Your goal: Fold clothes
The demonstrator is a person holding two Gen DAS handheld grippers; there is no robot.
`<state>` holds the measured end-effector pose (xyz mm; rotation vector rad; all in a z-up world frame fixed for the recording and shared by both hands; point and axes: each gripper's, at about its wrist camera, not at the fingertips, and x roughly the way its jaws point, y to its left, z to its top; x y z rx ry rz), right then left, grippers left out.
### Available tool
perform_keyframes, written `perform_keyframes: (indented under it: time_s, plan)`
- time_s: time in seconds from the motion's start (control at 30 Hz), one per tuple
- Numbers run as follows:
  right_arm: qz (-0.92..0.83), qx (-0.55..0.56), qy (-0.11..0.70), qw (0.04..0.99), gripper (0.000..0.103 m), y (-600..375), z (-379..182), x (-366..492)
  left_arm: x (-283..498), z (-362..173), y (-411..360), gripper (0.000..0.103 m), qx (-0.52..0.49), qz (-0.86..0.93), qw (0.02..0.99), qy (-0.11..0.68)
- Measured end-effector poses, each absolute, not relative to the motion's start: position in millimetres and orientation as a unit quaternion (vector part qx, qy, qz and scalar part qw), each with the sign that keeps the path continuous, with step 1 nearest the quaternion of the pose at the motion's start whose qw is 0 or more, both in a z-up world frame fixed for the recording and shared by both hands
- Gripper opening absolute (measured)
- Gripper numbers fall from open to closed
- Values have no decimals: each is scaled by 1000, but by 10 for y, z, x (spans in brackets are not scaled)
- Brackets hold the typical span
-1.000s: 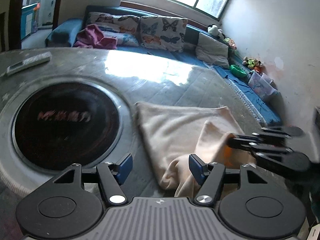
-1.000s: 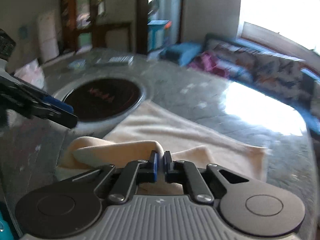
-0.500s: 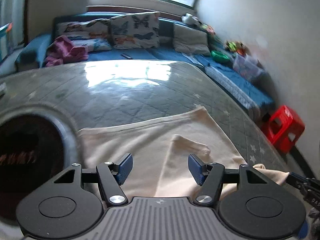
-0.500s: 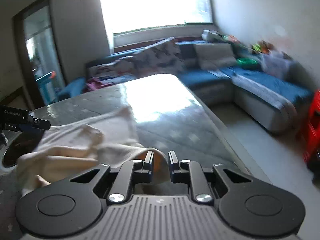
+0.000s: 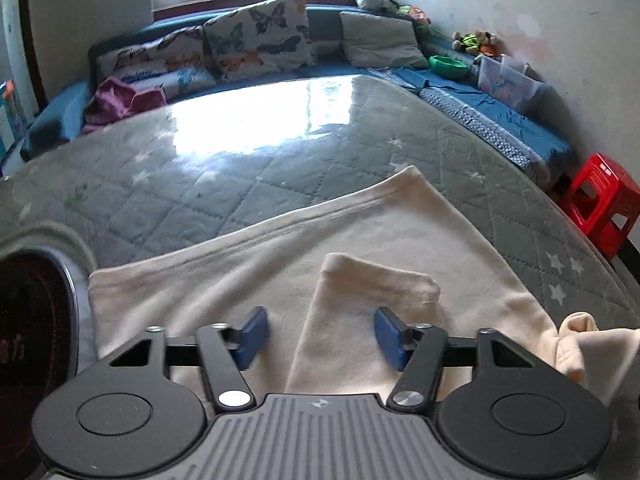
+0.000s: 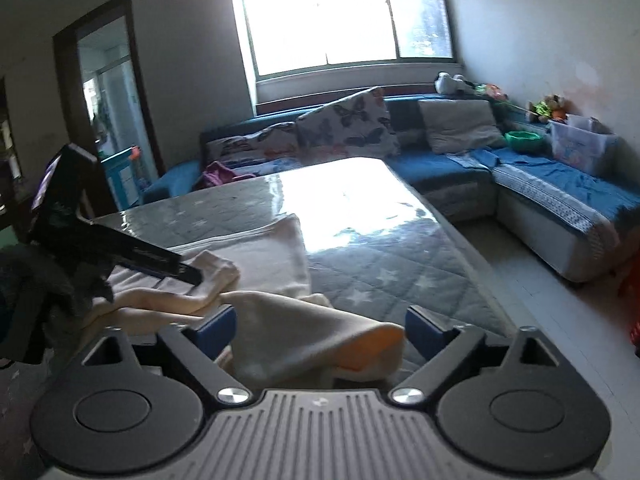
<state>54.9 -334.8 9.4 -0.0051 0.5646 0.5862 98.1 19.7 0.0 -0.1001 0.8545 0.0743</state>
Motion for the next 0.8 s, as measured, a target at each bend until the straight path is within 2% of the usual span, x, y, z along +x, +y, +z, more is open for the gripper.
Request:
perform_keyframes:
  time_s: [0.03, 0.07, 0.13, 0.2, 0.23, 0.5, 0.8]
  plan:
    - [290, -7, 273, 917, 99, -3309, 91, 546, 986, 1, 180, 39, -46, 31, 910, 410]
    - [296, -15, 273, 915, 99, -3256, 88, 537, 987, -2, 164, 37, -42, 29, 912, 408]
    - [308, -30, 271, 911, 100, -3147, 81, 521, 977, -8, 162, 16, -40, 29, 915, 400]
    - [317, -55, 271, 907, 103, -3024, 56, 506, 959, 3, 213, 10, -53, 28, 916, 396]
    - [321, -69, 270, 905, 103, -2966, 41, 497, 926, 31, 268, 3, -67, 27, 917, 391]
    - [293, -178, 250, 905, 103, -2718, -83, 506, 385, 457, 820, 3, -129, 70, 936, 321]
    - [140, -191, 216, 947, 103, -3130, 73, 875, -487, 829, 1620, 3, -175, 196, 930, 256]
